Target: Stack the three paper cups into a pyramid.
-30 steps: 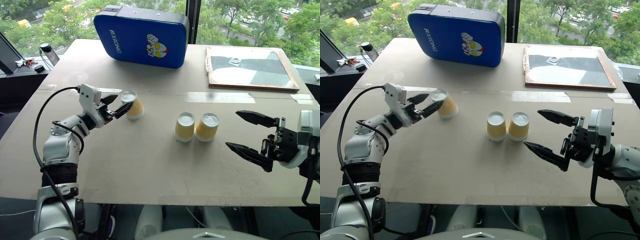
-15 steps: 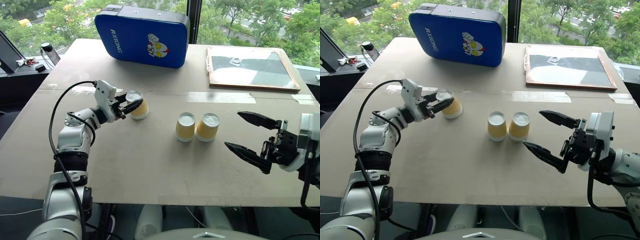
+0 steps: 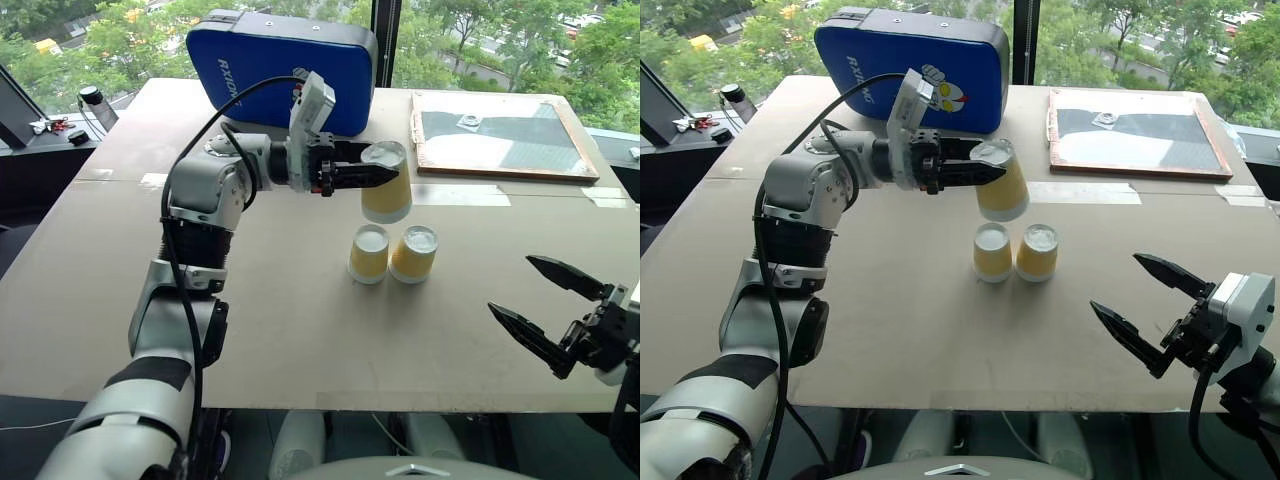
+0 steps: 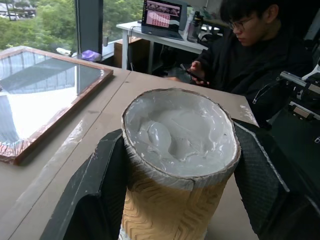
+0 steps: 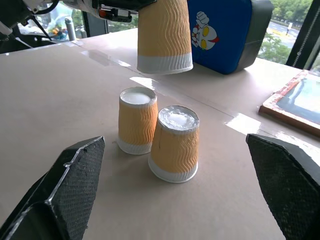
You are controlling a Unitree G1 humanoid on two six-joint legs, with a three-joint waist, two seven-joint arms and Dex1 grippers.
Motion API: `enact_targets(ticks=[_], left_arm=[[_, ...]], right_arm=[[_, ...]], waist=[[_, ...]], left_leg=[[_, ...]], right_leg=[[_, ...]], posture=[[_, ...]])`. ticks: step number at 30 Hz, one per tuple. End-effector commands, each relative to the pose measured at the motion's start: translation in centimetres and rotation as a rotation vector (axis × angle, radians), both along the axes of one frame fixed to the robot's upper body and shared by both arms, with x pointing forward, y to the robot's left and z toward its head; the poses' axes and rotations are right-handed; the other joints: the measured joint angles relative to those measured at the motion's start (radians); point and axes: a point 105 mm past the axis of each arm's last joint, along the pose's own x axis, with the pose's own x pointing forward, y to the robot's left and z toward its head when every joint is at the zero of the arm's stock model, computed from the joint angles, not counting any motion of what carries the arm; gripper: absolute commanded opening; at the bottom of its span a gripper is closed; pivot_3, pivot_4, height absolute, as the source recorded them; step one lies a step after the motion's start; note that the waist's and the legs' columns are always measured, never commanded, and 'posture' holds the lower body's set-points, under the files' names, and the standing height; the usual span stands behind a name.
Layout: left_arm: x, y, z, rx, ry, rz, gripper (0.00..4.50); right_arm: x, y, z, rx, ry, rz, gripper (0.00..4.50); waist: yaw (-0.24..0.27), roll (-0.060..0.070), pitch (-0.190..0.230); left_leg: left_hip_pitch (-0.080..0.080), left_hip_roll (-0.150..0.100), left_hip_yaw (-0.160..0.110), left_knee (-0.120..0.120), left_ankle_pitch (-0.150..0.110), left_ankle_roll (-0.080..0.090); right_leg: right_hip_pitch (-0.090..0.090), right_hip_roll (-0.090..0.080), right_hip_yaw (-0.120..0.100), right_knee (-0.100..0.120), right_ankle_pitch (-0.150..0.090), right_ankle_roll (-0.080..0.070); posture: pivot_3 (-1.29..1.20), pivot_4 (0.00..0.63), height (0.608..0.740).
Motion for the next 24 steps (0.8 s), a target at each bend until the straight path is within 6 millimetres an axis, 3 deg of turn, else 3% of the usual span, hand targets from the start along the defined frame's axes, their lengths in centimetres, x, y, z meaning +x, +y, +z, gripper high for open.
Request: enact_targets(ticks=[1, 13, 24], left_arm=[[-0.3, -0.3, 0.7, 0.016, -0.049, -0.041, 2.42], [-1.0, -1.3, -1.4, 0.14, -0.095, -0.134, 2.42], [-0.3, -2.1, -1.8, 0.118, -0.107, -0.118, 2.42]], right_arm=[[-0.8, 0.7, 1.3, -0.028, -0.068, 0.014, 4.5], [-1.7, 1.4, 1.1, -0.019, -0.055, -0.036, 4.5], [-1.6, 1.3, 1.2, -0.018, -0.057, -0.036, 4.5]], waist=[[-0.01, 0.0, 0.0], [-0.002, 0.0, 0.0], [-0.001, 0.0, 0.0]], left_leg=[[0.0, 0.0, 0.0, 0.0, 0.0, 0.0], [0.0, -0.001, 0.0, 0.0, 0.0, 0.0], [0.0, -0.001, -0.001, 0.0, 0.0, 0.0]], right_leg=[[0.0, 0.0, 0.0, 0.0, 0.0, 0.0], [0.0, 0.0, 0.001, -0.001, 0.0, 0.0], [0.0, 0.0, 0.001, 0.0, 0.0, 0.0]], posture=[[0.0, 0.15, 0.74], [0.0, 0.15, 0.74], [0.0, 0.15, 0.74]])
